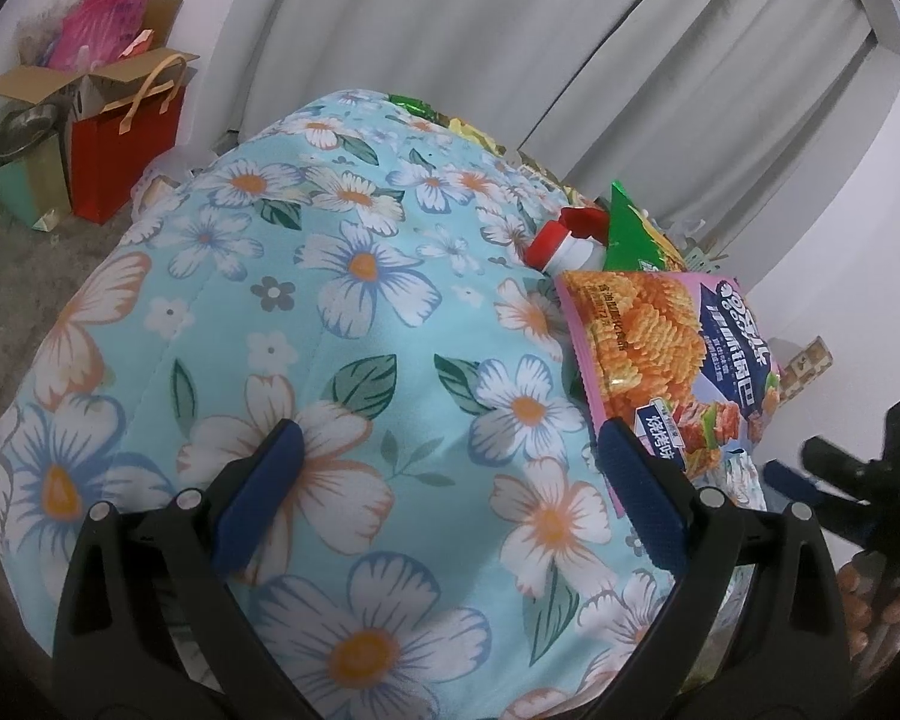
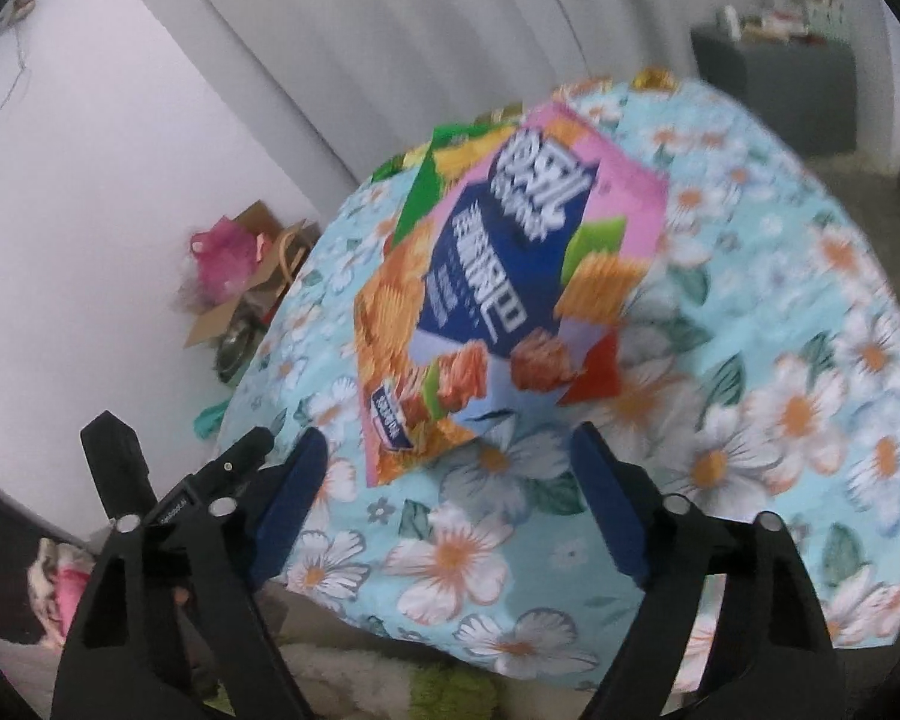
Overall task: Collect trash
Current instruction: 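Grasp the green chip bag with the left tool while the right tool grasps the pink-blue Gouyer bag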
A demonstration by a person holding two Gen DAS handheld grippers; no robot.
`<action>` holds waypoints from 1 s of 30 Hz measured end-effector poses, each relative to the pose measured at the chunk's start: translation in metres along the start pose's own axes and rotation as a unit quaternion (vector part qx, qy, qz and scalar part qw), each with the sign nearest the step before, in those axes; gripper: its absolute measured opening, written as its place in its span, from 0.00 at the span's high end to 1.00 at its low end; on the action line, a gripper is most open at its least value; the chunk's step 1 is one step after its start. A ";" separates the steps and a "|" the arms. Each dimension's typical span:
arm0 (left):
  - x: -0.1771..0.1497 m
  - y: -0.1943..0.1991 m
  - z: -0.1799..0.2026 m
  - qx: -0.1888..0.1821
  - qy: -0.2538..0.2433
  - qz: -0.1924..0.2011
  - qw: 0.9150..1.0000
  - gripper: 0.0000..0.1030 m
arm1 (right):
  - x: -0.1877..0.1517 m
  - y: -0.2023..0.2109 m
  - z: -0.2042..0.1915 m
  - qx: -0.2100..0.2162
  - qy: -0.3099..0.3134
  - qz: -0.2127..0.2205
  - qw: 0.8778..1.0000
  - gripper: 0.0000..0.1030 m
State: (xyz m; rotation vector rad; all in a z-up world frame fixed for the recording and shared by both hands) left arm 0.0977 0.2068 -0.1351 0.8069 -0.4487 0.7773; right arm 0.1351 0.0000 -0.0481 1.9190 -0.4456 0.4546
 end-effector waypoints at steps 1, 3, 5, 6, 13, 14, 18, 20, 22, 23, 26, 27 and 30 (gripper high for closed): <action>0.000 0.000 0.000 0.000 0.001 0.000 1.000 0.08 | -0.002 -0.006 -0.002 0.012 -0.005 -0.008 1.000 0.27; 0.000 0.000 0.000 0.000 0.003 0.000 1.000 0.08 | -0.007 -0.019 -0.005 0.029 -0.015 -0.023 0.999 0.30; 0.000 0.000 0.000 -0.002 0.006 0.000 1.000 0.08 | -0.011 -0.033 -0.008 0.038 -0.022 -0.035 0.998 0.33; 0.000 0.000 0.000 -0.002 0.008 0.000 1.000 0.08 | -0.014 -0.034 -0.009 0.039 -0.025 -0.037 0.998 0.35; -0.003 -0.002 0.002 0.008 -0.006 -0.005 1.000 0.08 | -0.008 -0.056 -0.023 0.075 -0.049 -0.027 0.996 0.57; -0.004 -0.003 0.003 0.013 -0.014 -0.008 1.000 0.08 | -0.007 -0.058 -0.025 0.080 -0.051 -0.027 0.995 0.61; -0.007 -0.008 0.007 0.036 -0.051 -0.033 0.998 0.08 | -0.010 -0.055 -0.032 0.101 -0.055 -0.024 0.993 0.84; -0.006 -0.008 0.006 0.035 -0.050 -0.039 0.997 0.09 | -0.012 -0.045 -0.033 0.101 -0.040 -0.011 0.994 0.90; -0.005 -0.007 0.006 0.030 -0.042 -0.040 0.998 0.09 | -0.011 -0.038 -0.030 0.102 -0.032 -0.003 0.994 0.94; -0.003 -0.006 0.005 0.026 -0.037 -0.040 0.998 0.09 | -0.013 -0.032 -0.029 0.101 -0.025 0.004 0.995 0.94; 0.003 -0.004 0.007 0.020 -0.032 -0.033 0.999 0.09 | -0.017 -0.016 -0.022 0.099 -0.012 0.013 0.995 0.95; 0.005 -0.004 0.008 0.017 -0.033 -0.031 0.999 0.09 | -0.018 -0.010 -0.018 0.099 -0.009 0.016 0.995 0.95; 0.016 -0.004 0.023 -0.010 -0.045 -0.021 0.999 0.09 | -0.023 0.004 -0.005 0.097 -0.011 0.024 0.995 0.95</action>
Point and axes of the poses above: each gripper's, at about its wrist camera, not at the fingertips, and y roughly against the way its jaws point, z to its right, x to its top, the point moved 9 cm from there along -y, roughly the way its jaws point, and after that the axes turned 12 degrees about -x, right-handed, at the moved point
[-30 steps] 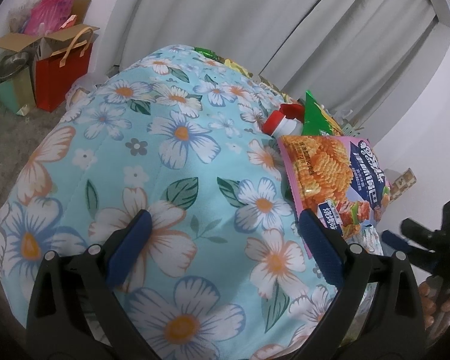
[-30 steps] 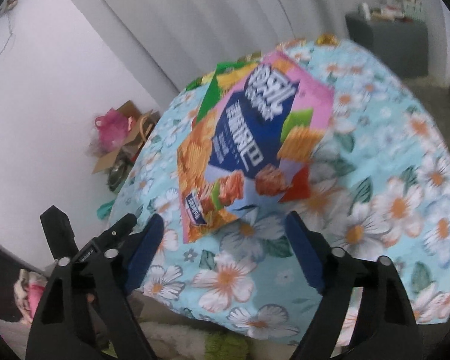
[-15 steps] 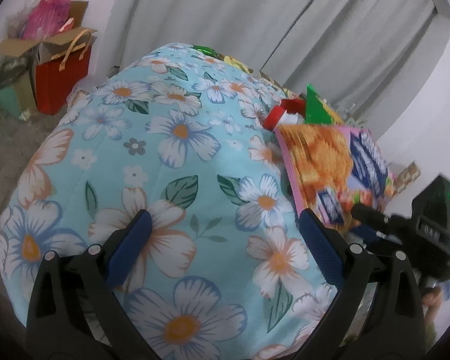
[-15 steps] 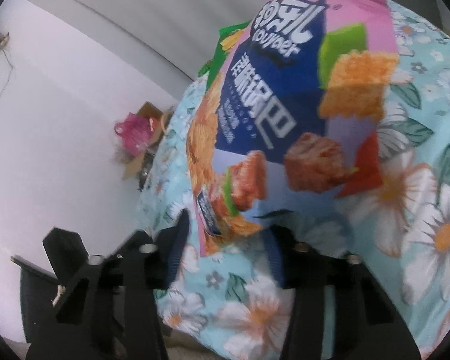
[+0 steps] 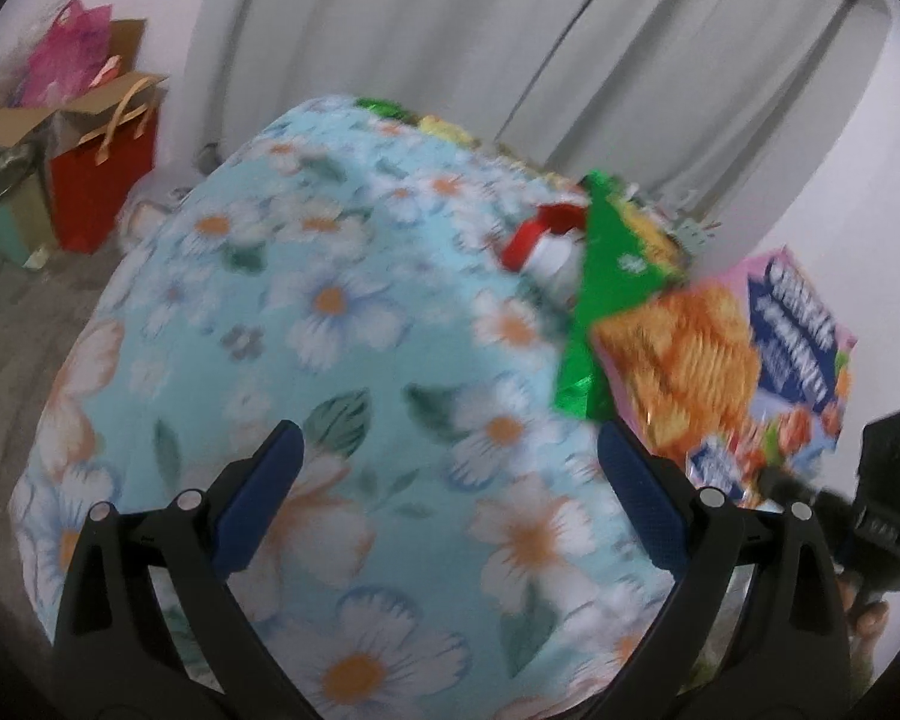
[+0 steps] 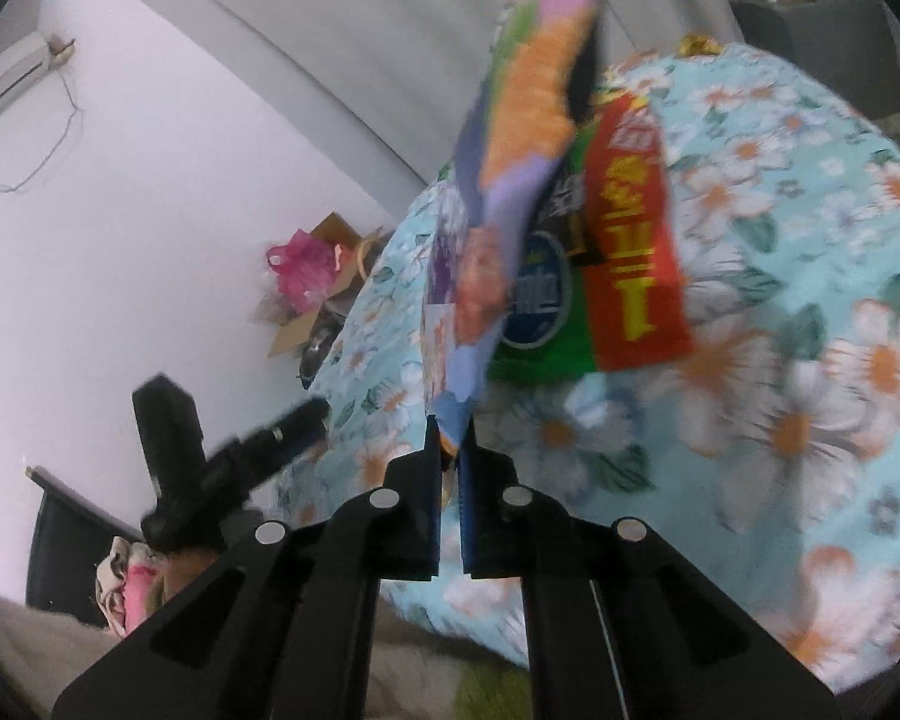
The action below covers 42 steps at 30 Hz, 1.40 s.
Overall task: Collect trash
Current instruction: 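Grasp the green chip bag with the left tool while the right tool grasps the pink-blue Gouyer bag, then lift both held snack bags off the bed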
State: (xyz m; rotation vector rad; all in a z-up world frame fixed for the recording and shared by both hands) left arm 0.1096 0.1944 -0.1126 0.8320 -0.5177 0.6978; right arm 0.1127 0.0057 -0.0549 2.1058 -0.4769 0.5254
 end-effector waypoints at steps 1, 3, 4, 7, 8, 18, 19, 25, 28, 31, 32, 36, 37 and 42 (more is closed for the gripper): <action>0.005 -0.001 0.006 -0.012 -0.006 0.004 1.000 0.09 | -0.001 0.005 0.005 0.001 -0.004 0.002 1.000 0.95; 0.016 -0.006 0.022 -0.048 -0.016 0.008 0.999 0.09 | -0.005 0.015 0.019 0.005 -0.018 0.003 1.000 0.95; 0.020 -0.010 0.027 -0.066 -0.014 0.007 0.998 0.09 | -0.006 0.018 0.024 0.008 -0.027 0.004 1.000 0.95; 0.034 -0.030 0.038 -0.132 0.022 -0.005 0.991 0.09 | -0.009 0.030 0.044 0.026 -0.058 0.008 0.998 0.95; 0.037 -0.036 0.039 -0.143 0.031 -0.008 0.989 0.09 | -0.009 0.033 0.050 0.033 -0.065 0.008 0.997 0.95; 0.060 -0.124 0.035 -0.209 0.136 -0.080 0.965 0.42 | -0.015 0.020 0.099 0.061 -0.145 -0.002 0.987 0.95; 0.058 -0.128 0.036 -0.209 0.138 -0.085 0.964 0.45 | -0.016 0.017 0.103 0.066 -0.152 -0.005 0.986 0.95; 0.047 -0.137 0.047 -0.214 0.129 -0.110 0.962 0.70 | -0.014 0.005 0.125 0.089 -0.187 -0.024 0.978 0.91; 0.043 -0.129 0.052 -0.222 0.125 -0.110 0.961 0.77 | -0.018 0.010 0.133 0.097 -0.198 -0.027 0.975 0.91; 0.039 -0.114 0.058 -0.234 0.116 -0.104 0.960 0.85 | -0.017 0.016 0.137 0.097 -0.197 -0.029 0.975 0.91; 0.038 -0.109 0.059 -0.239 0.114 -0.103 0.959 0.89 | -0.018 0.017 0.138 0.095 -0.196 -0.031 0.975 0.91; 0.028 -0.079 0.064 -0.241 0.104 -0.103 0.959 0.94 | -0.014 0.011 0.136 0.093 -0.196 -0.039 0.975 0.91; 0.024 -0.071 0.064 -0.235 0.101 -0.105 0.961 0.94 | -0.011 0.014 0.140 0.092 -0.196 -0.041 0.975 0.91; 0.002 -0.038 0.054 -0.212 0.102 -0.111 0.966 0.92 | -0.005 0.023 0.145 0.087 -0.194 -0.049 0.976 0.87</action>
Point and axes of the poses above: each gripper's, at about its wrist camera, not at the fingertips, and y roughly against the way its jaws point, z to its right, x to its top, the point moved 9 cm from there along -y, roughly the way its jaws point, and after that the axes turned 12 degrees about -x, right-handed, at the moved point
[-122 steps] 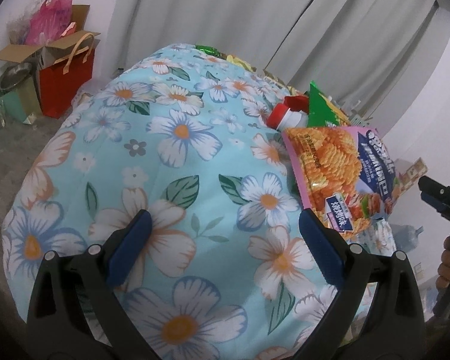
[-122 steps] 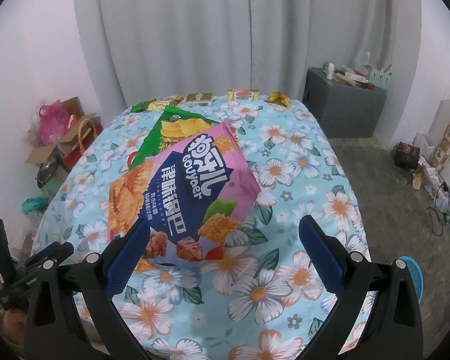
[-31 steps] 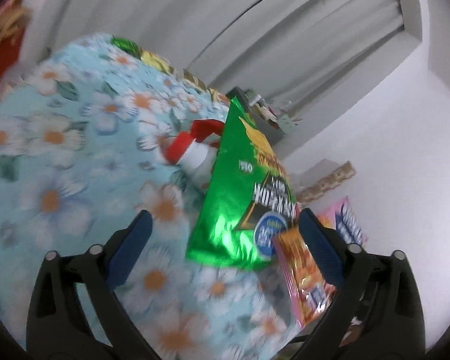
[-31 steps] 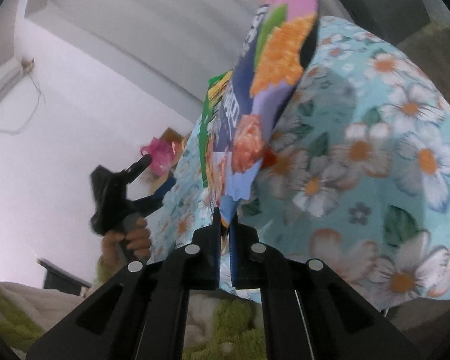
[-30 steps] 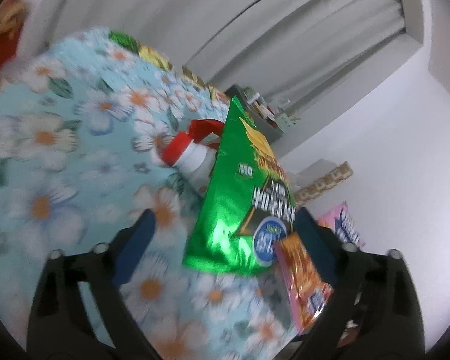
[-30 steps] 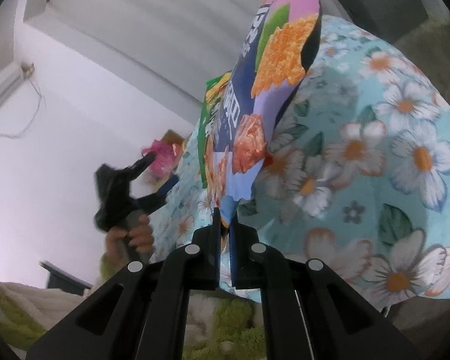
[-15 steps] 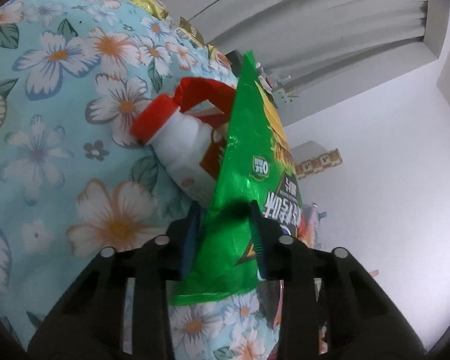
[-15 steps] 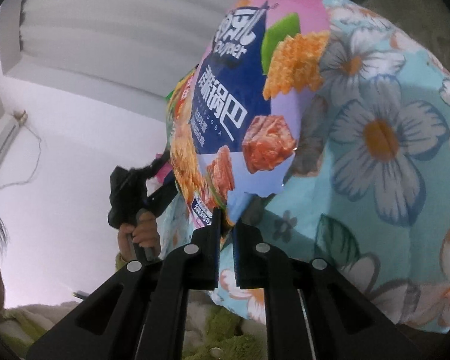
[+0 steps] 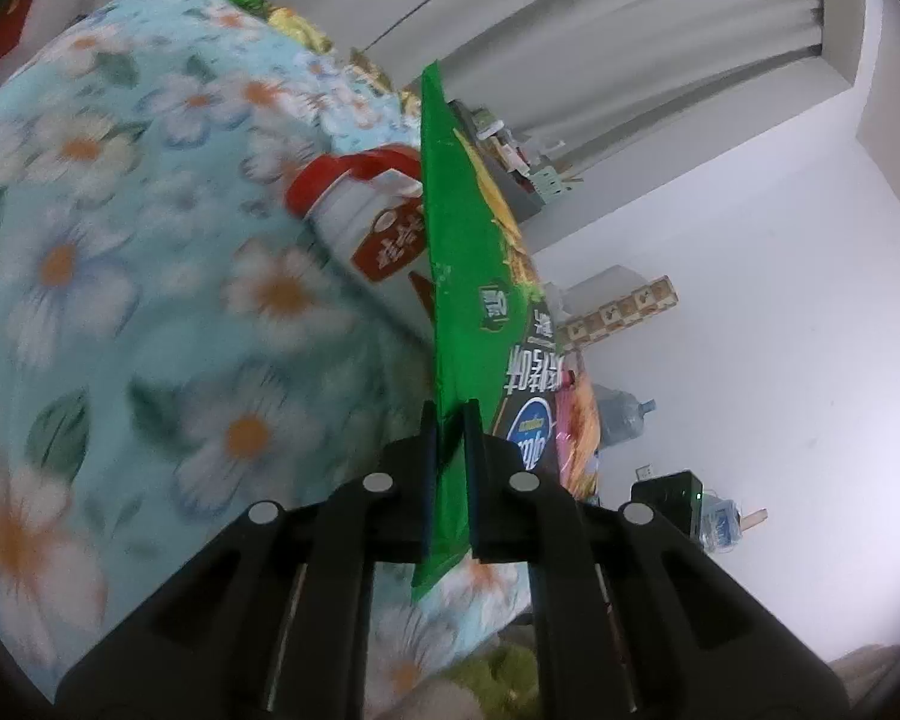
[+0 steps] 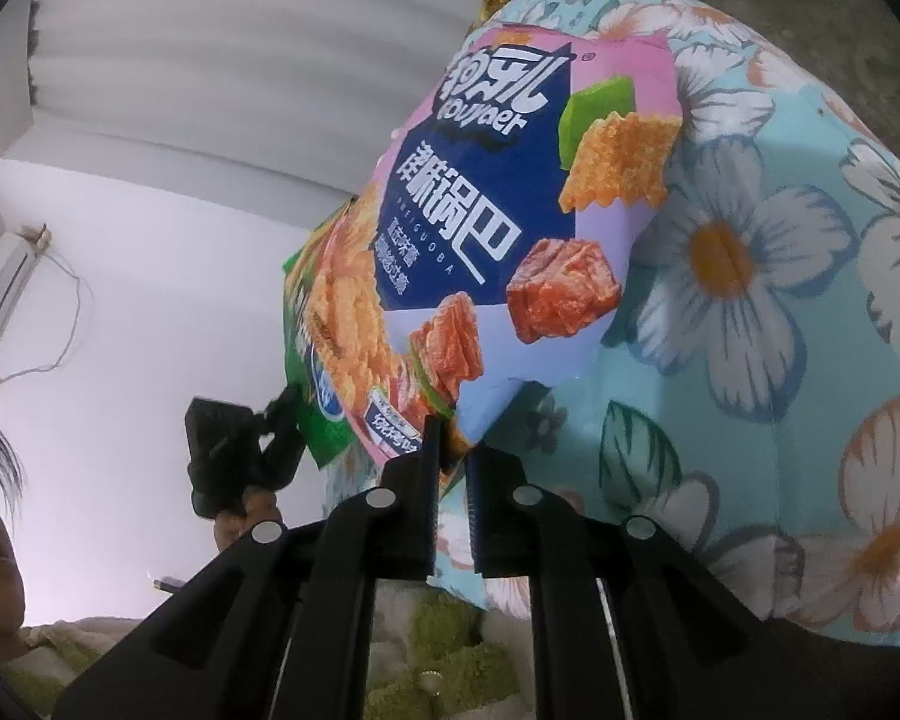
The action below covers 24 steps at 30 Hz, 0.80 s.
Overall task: Collect trash
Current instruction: 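Lift both held snack bags off the bed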
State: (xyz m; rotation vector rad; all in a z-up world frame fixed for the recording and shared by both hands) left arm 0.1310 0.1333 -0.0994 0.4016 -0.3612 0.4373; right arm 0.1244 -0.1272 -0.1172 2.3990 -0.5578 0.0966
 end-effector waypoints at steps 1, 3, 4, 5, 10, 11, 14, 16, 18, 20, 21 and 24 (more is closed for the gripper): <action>-0.001 0.001 -0.005 0.004 0.007 -0.002 1.000 0.91 | 0.000 0.001 0.003 -0.002 -0.003 -0.002 1.000 0.86; -0.005 0.003 -0.019 0.013 0.032 -0.003 0.999 0.84 | 0.000 -0.001 0.009 -0.002 -0.014 -0.006 1.000 0.85; -0.004 0.003 -0.025 0.012 0.045 -0.001 0.999 0.83 | 0.001 0.000 0.010 -0.002 -0.018 -0.007 1.000 0.84; -0.003 0.003 -0.029 0.009 0.054 0.002 0.998 0.78 | 0.002 0.001 0.010 -0.003 -0.020 -0.007 1.000 0.83; 0.010 0.005 -0.045 -0.001 0.091 0.024 0.996 0.61 | 0.008 0.012 0.013 -0.010 -0.027 -0.001 1.000 0.64; 0.013 0.004 -0.047 -0.002 0.093 0.027 0.995 0.57 | 0.009 0.014 0.014 -0.012 -0.034 -0.001 0.999 0.63; 0.023 0.004 -0.052 -0.001 0.097 0.035 0.995 0.50 | 0.014 0.032 0.008 -0.014 -0.049 -0.001 0.999 0.54; 0.031 0.001 -0.055 -0.004 0.102 0.036 0.994 0.49 | 0.016 0.039 0.009 -0.015 -0.062 0.002 0.998 0.47; 0.036 -0.003 -0.056 -0.007 0.104 0.033 0.994 0.49 | 0.020 0.046 0.016 -0.014 -0.075 0.006 0.997 0.42; 0.038 -0.008 -0.057 -0.010 0.105 0.028 0.994 0.49 | 0.019 0.053 0.023 -0.009 -0.090 0.010 0.996 0.40; 0.040 -0.014 -0.058 -0.012 0.105 0.027 0.994 0.49 | 0.019 0.054 0.028 -0.003 -0.102 0.011 0.995 0.40; 0.041 -0.022 -0.058 -0.019 0.103 0.021 0.994 0.49 | 0.022 0.054 0.042 0.015 -0.138 0.016 0.990 0.40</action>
Point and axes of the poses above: each gripper's, at about its wrist camera, not at the fingertips, and y roughly against the way its jaws point, z to its right, x to its top, the point moved 9 cm from there along -y, roughly the way its jaws point, and after that the axes turned 12 degrees about -x, right-handed, at the moved point
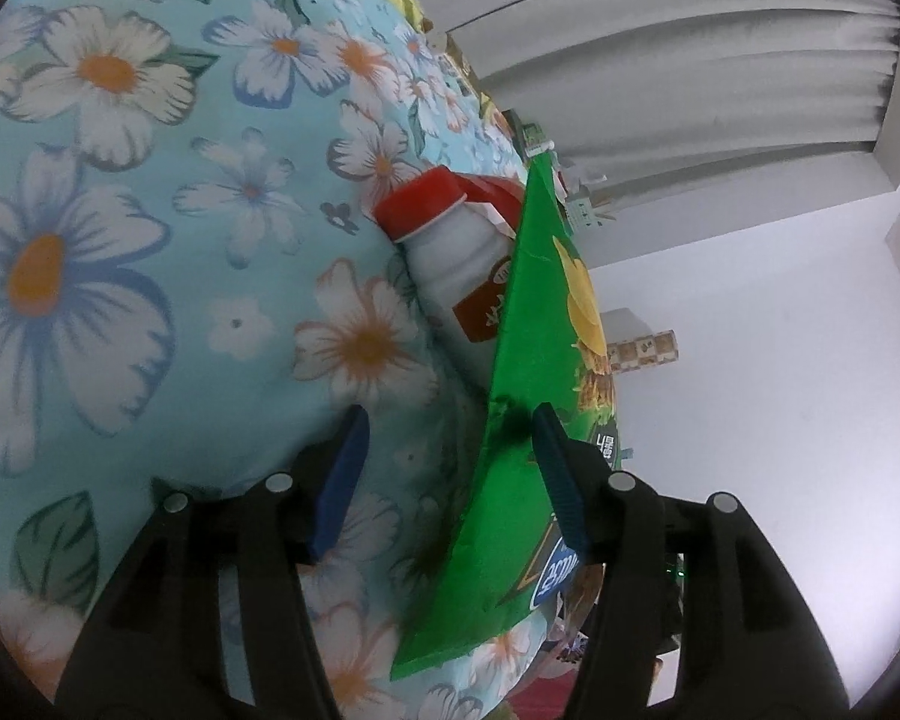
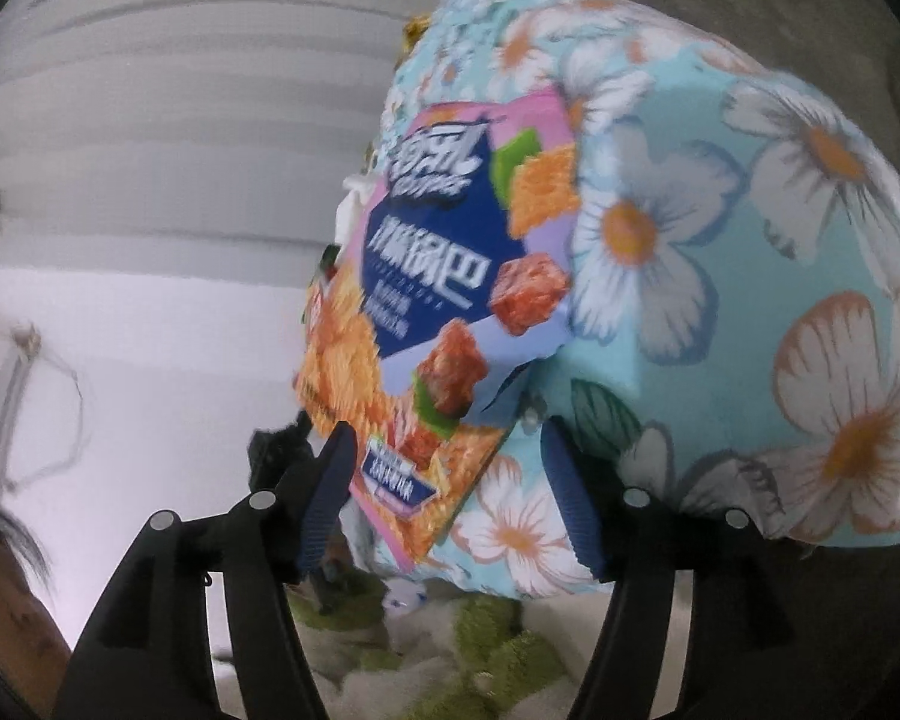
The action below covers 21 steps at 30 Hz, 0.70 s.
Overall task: Collect trash
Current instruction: 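Lift both held snack bags off the bed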
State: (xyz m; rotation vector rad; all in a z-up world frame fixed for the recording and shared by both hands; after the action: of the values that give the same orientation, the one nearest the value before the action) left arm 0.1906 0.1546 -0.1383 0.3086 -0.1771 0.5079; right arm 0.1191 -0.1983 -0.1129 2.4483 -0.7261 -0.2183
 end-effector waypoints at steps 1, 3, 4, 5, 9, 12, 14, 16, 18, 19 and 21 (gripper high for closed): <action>0.000 -0.002 0.000 -0.002 0.000 -0.002 1.000 0.50 | 0.003 -0.001 0.001 0.005 -0.008 0.002 1.000 0.40; 0.000 -0.007 0.003 -0.007 0.001 -0.008 1.000 0.51 | 0.010 0.000 0.004 0.009 -0.019 0.005 1.000 0.40; 0.002 -0.011 0.003 -0.009 0.001 -0.011 1.000 0.51 | 0.010 -0.003 0.006 0.008 -0.026 0.005 1.000 0.39; 0.002 -0.013 0.003 -0.009 0.000 -0.014 1.000 0.54 | 0.012 -0.001 0.007 0.009 -0.030 0.005 1.000 0.39; 0.002 -0.027 0.001 -0.012 -0.001 -0.032 0.999 0.66 | 0.016 0.006 0.013 0.006 -0.038 0.017 0.999 0.39; 0.000 -0.031 0.001 -0.010 -0.001 -0.039 0.999 0.71 | 0.017 0.008 0.008 0.001 -0.028 0.021 0.999 0.39; -0.001 -0.032 0.001 -0.008 -0.003 -0.039 0.999 0.74 | 0.015 0.013 0.004 -0.001 -0.026 0.019 0.999 0.40; -0.003 -0.032 0.002 -0.007 -0.004 -0.041 0.999 0.77 | 0.018 0.012 0.002 -0.007 -0.026 0.023 0.999 0.44; -0.005 -0.032 0.001 -0.002 -0.005 -0.042 0.999 0.81 | 0.019 0.011 0.001 -0.006 -0.027 0.029 0.999 0.50; -0.006 -0.032 -0.001 -0.001 -0.007 -0.042 0.999 0.84 | 0.021 0.006 0.000 -0.006 -0.029 0.032 0.999 0.55; -0.008 -0.032 -0.001 0.001 -0.009 -0.042 0.999 0.88 | 0.018 -0.002 0.001 -0.009 -0.033 0.038 0.999 0.64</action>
State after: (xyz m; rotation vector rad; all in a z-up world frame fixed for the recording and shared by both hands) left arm 0.2000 0.1254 -0.1492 0.3215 -0.1811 0.4222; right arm 0.1351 -0.2074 -0.1144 2.4013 -0.8401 -0.2771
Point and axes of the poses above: each gripper's, at about its wrist camera, not at the fingertips, and y roughly against the way its jaws point, z to its right, x to its top, the point moved 9 cm from there along -y, roughly the way its jaws point, and after that the axes turned 12 degrees about -x, right-handed, at the moved point
